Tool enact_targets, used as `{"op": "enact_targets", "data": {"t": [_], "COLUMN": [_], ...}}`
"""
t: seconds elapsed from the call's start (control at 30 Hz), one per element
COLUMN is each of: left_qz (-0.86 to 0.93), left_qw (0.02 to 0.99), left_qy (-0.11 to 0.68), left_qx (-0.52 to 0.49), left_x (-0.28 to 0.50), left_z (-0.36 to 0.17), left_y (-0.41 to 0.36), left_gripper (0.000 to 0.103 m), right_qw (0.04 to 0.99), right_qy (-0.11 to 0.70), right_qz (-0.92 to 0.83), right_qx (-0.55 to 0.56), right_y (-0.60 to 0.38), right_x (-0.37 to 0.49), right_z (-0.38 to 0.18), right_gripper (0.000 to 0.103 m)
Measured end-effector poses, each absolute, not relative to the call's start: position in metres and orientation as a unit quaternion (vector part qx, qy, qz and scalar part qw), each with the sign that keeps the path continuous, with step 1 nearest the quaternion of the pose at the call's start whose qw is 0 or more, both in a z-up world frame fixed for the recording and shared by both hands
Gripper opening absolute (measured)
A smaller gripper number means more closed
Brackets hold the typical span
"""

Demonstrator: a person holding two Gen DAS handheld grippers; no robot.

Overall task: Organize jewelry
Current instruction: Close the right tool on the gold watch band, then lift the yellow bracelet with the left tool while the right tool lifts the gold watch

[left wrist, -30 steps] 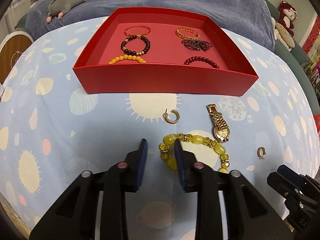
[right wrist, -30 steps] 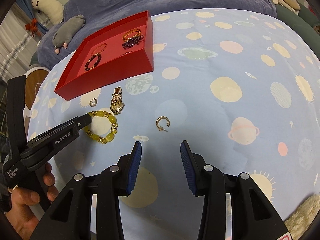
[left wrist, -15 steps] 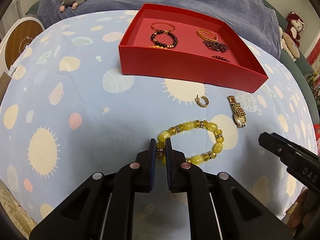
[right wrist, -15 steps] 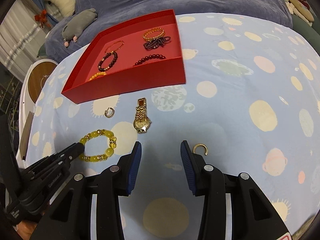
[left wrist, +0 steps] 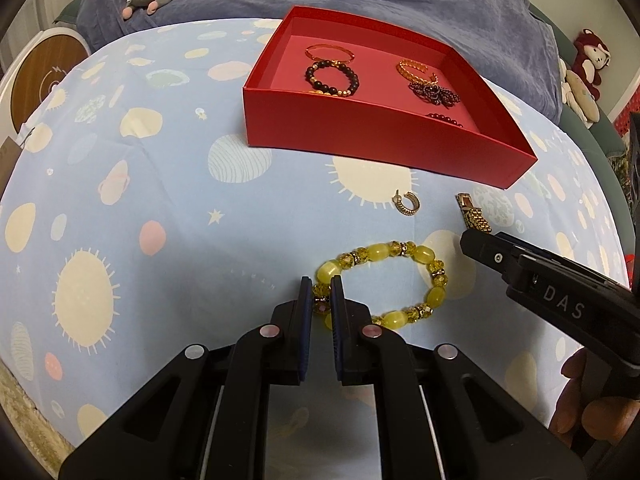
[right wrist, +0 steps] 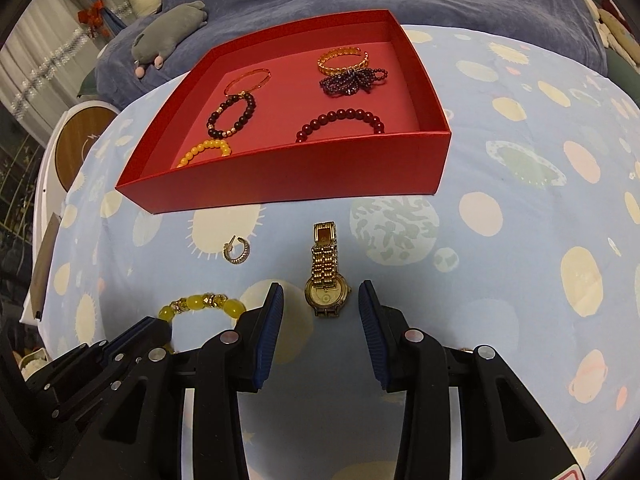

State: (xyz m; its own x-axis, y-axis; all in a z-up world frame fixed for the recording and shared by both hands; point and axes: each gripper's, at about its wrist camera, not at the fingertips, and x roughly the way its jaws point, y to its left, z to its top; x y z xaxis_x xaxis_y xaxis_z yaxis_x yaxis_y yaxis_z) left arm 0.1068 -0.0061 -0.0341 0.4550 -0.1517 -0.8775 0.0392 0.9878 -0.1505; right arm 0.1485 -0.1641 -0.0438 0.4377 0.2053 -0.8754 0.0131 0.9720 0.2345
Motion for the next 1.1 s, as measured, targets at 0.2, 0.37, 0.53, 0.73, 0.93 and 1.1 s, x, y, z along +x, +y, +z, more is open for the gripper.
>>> {"op": "enact_targets", "data": {"t": [0.2, 0.37, 0.53, 0.73, 0.93, 1.1], "left_qz": [-0.054, -0.054, -0.053, -0.057, -0.065, -0.072], "left_qw": [0.85, 0.848, 0.846, 0.849, 0.853, 0.858], "left_qy": [0.521, 0.524, 0.527, 0.522, 0.514, 0.504], "left_qx": [-0.056, -0.057, -0.059, -0.062, -0.067, -0.074], "left_x": [0.108, 0.108, 0.105, 0.102, 0.103, 0.103], "left_z": [-0.033, -0.032, -0.031, -0.024, -0.012, 0.002], "left_y": [-0.007, -0.006, -0.006, -0.009, -0.01, -0.01], "left_gripper": [0.009, 0.009, 0.009, 0.009, 0.009, 0.009], "right_qw": [0.843, 0.841, 0.84, 0.843, 0.849, 0.856], "right_qy": [0.527, 0.527, 0.524, 0.513, 0.503, 0.489], "right_qz": [0.053, 0.055, 0.056, 0.056, 0.057, 0.06], "right_qx": [0.097, 0.109, 0.13, 0.152, 0.149, 0.154], "right_y": [-0.167, -0.173, -0.179, -0.184, -0.184, -0.187], "right_x": [0.149, 0.141, 0.121, 0.1, 0.092, 0.091], "right_z": [-0.045, -0.044, -0.039, -0.027, -0.016, -0.001], "right_gripper": [0.023, 0.023, 0.023, 0.023, 0.023, 0.023]}}
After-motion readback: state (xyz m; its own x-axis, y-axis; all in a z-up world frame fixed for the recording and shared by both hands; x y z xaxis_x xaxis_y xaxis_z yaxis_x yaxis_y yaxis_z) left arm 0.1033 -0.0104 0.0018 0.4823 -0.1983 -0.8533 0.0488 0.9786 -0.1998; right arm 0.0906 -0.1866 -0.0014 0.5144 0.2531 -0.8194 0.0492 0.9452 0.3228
